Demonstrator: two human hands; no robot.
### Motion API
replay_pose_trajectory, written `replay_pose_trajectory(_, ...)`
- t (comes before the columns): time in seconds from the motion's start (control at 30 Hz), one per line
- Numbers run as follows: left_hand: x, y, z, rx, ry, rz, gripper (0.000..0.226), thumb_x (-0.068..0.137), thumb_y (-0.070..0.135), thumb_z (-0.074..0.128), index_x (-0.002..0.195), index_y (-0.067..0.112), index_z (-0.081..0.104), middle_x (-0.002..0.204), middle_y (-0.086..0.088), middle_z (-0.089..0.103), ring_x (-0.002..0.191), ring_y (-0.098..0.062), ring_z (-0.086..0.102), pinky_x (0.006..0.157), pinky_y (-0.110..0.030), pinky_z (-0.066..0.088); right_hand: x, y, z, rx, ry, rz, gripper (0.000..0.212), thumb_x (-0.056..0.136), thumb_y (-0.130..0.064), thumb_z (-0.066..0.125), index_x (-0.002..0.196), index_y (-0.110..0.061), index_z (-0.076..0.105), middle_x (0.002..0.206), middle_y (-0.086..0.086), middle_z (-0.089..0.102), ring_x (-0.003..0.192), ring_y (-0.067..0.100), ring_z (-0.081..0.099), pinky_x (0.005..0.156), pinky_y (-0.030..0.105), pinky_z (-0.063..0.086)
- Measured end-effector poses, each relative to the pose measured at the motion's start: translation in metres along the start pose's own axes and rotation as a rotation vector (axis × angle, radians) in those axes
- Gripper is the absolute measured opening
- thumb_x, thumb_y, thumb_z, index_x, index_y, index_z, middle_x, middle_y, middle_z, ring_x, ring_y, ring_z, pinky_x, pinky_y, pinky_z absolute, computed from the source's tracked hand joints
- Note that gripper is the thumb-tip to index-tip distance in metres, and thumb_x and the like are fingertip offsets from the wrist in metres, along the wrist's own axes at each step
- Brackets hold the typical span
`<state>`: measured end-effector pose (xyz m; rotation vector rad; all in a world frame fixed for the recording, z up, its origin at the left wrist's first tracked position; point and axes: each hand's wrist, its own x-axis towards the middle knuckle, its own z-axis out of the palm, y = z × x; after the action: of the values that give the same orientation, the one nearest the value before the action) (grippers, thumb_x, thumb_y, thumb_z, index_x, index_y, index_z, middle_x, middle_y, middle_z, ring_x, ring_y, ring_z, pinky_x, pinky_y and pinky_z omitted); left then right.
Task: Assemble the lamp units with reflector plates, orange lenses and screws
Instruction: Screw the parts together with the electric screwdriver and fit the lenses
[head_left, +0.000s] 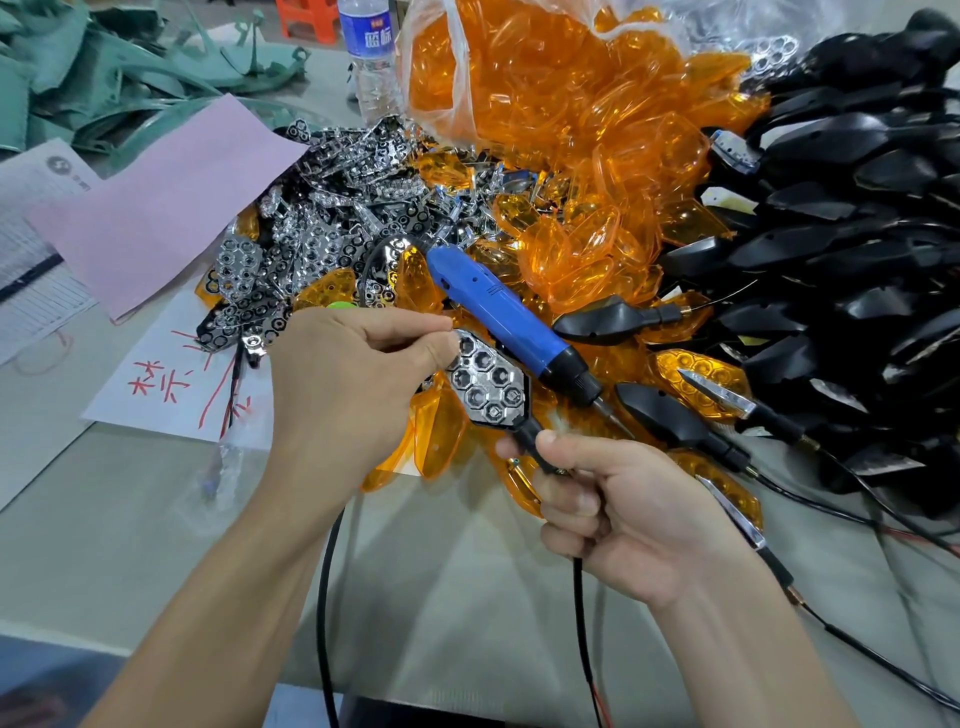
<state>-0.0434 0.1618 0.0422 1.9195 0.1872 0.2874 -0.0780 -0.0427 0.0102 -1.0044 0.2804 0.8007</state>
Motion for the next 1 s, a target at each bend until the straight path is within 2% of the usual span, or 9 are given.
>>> replay_pose_trajectory(0.13, -0.002, -0.004, 0.005, -0.049, -0.017, -0.018, 0.029, 0.081, 0.012, 0.087, 0.081, 0.041, 0.081, 0.082, 0.013, 0.08, 0.08, -0.009, 0.077, 0.08, -0.041, 0.065, 0.002, 0.002, -0.002, 0.007, 0.014, -0.006, 0.028, 0.079, -0.028, 0.067, 0.094, -0.009, 0.081, 0.049, -0.003, 0.028, 0.04, 0.01, 0.019, 0.043, 0.025, 0.022)
replay_pose_trajectory(0.27, 0.002, -0.004, 0.004, -0.267, -0.124, -0.187, 0.022, 0.088, 0.006, 0.077, 0.085, 0.027, 0.085, 0.09, -0.003, 0.081, 0.089, -0.028, 0.077, 0.079, -0.04, 0.066, 0.0, 0.004, -0.006, 0.007, 0.002, -0.023, 0.028, 0.082, -0.028, 0.067, 0.098, -0.009, 0.081, 0.049, -0.004, 0.03, 0.04, 0.01, 0.02, 0.043, 0.024, 0.024)
replay_pose_trajectory(0.37, 0.008, 0.001, 0.0, -0.456, -0.231, -0.314, 0.009, 0.078, 0.016, 0.075, 0.078, 0.018, 0.083, 0.088, -0.006, 0.08, 0.081, -0.019, 0.077, 0.068, -0.029, 0.063, -0.001, 0.004, -0.008, -0.002, -0.018, -0.04, 0.028, 0.083, -0.026, 0.067, 0.099, -0.008, 0.08, 0.05, -0.004, 0.031, 0.04, 0.01, 0.021, 0.043, 0.024, 0.026)
replay_pose_trajectory(0.43, 0.012, 0.0, -0.003, -0.531, -0.322, -0.372, 0.011, 0.072, 0.019, 0.072, 0.076, 0.015, 0.082, 0.084, -0.007, 0.079, 0.075, -0.017, 0.076, 0.063, -0.027, 0.061, -0.002, 0.003, -0.008, -0.026, -0.031, -0.043, 0.026, 0.083, -0.023, 0.067, 0.1, -0.007, 0.08, 0.05, -0.004, 0.029, 0.042, 0.011, 0.019, 0.044, 0.024, 0.025)
replay_pose_trajectory(0.5, 0.016, -0.002, -0.007, -0.563, -0.452, -0.415, 0.018, 0.079, 0.02, 0.068, 0.09, 0.013, 0.08, 0.094, -0.009, 0.079, 0.083, -0.02, 0.076, 0.069, -0.03, 0.063, -0.003, 0.001, -0.007, -0.051, -0.041, -0.048, 0.026, 0.084, -0.022, 0.067, 0.101, -0.006, 0.079, 0.051, -0.003, 0.028, 0.043, 0.011, 0.019, 0.045, 0.024, 0.023)
replay_pose_trajectory(0.57, 0.017, -0.005, -0.009, -0.594, -0.594, -0.422, 0.029, 0.089, 0.022, 0.059, 0.105, 0.01, 0.079, 0.114, -0.012, 0.076, 0.1, -0.025, 0.074, 0.083, -0.038, 0.063, -0.004, 0.0, -0.006, -0.06, -0.044, -0.054, 0.029, 0.083, -0.023, 0.066, 0.101, -0.006, 0.079, 0.052, -0.003, 0.027, 0.042, 0.01, 0.019, 0.045, 0.024, 0.022)
replay_pose_trajectory(0.6, 0.016, -0.005, -0.008, -0.633, -0.63, -0.419, 0.032, 0.091, 0.023, 0.056, 0.106, 0.01, 0.08, 0.118, -0.013, 0.075, 0.104, -0.026, 0.072, 0.087, -0.041, 0.062, -0.005, 0.0, -0.005, -0.061, -0.045, -0.055, 0.03, 0.082, -0.025, 0.064, 0.1, -0.006, 0.079, 0.051, -0.002, 0.027, 0.042, 0.01, 0.019, 0.045, 0.025, 0.021)
replay_pose_trajectory(0.77, 0.01, -0.006, 0.0, -0.7, -0.536, -0.406, 0.027, 0.089, 0.017, 0.056, 0.092, 0.01, 0.082, 0.105, -0.014, 0.077, 0.094, -0.025, 0.075, 0.077, -0.038, 0.064, -0.003, 0.001, -0.003, -0.058, -0.02, -0.039, 0.03, 0.078, -0.024, 0.065, 0.098, -0.005, 0.079, 0.051, -0.001, 0.026, 0.041, 0.011, 0.018, 0.045, 0.025, 0.02)
replay_pose_trajectory(1.0, 0.007, -0.006, 0.003, -0.63, -0.463, -0.362, 0.024, 0.084, 0.015, 0.059, 0.092, 0.007, 0.081, 0.103, -0.016, 0.077, 0.091, -0.026, 0.075, 0.075, -0.036, 0.064, 0.0, 0.007, -0.003, -0.026, 0.006, -0.03, 0.032, 0.079, -0.024, 0.065, 0.1, -0.004, 0.079, 0.05, -0.001, 0.027, 0.042, 0.011, 0.018, 0.045, 0.026, 0.021)
